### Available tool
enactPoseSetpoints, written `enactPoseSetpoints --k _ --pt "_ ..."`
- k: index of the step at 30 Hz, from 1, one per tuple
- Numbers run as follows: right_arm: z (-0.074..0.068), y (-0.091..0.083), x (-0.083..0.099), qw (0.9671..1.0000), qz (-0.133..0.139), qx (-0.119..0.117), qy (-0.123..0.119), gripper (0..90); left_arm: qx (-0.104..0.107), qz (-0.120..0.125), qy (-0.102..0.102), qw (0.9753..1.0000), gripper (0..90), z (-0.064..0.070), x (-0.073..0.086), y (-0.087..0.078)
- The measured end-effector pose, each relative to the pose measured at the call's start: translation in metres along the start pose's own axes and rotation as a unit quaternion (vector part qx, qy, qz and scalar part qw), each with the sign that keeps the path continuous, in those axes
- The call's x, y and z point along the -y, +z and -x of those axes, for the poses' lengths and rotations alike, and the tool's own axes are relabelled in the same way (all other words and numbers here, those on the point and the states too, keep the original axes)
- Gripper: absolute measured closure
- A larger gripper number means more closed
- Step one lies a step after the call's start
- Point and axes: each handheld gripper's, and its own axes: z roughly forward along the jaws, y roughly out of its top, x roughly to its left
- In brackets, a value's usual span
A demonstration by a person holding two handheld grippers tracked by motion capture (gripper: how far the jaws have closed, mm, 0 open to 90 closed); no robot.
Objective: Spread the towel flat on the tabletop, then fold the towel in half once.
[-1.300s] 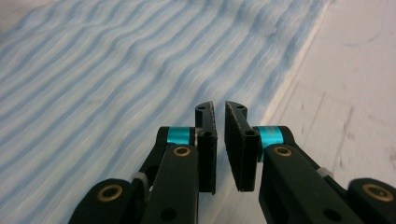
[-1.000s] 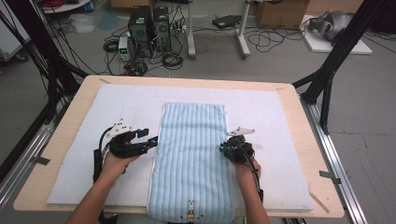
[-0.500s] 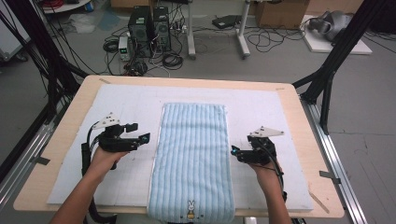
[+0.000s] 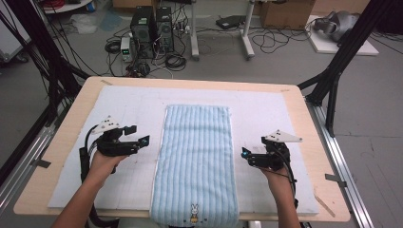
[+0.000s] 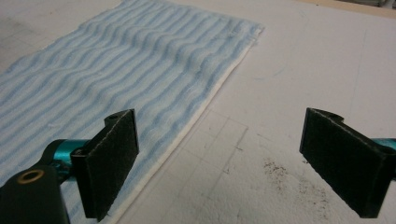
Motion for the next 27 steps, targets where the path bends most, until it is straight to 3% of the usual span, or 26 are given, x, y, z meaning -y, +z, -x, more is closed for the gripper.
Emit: enactPoseSetpoints --k 6,10,15,19,27 --pt "-0.003 -0.002 -0.001 1.0 0.006 -0.006 0.001 10.9 -0.001 -0.011 0.007 0.9999 23.7 0.007 0.001 0.003" --pt "-0.004 -0.003 -0.002 0.9999 0.011 -0.007 -0.006 11.0 0.0 0.001 0.005 1.0 24.9 0.01 -0.001 0.006" --pt "-0.002 -0.004 0.0 0.9998 0.016 -0.008 0.002 11.0 -0.002 -0.003 0.004 1.0 25.1 0.012 -0.002 0.007" --pt "-0.001 -0.003 0.002 0.9998 0.016 -0.008 0.006 11.0 -0.004 0.009 -0.006 0.9999 25.6 0.01 -0.003 0.009" --pt "0.005 0.001 -0.003 0.9991 0.019 -0.02 0.032 11.0 -0.005 0.004 -0.033 0.9994 23.6 0.001 -0.01 0.016"
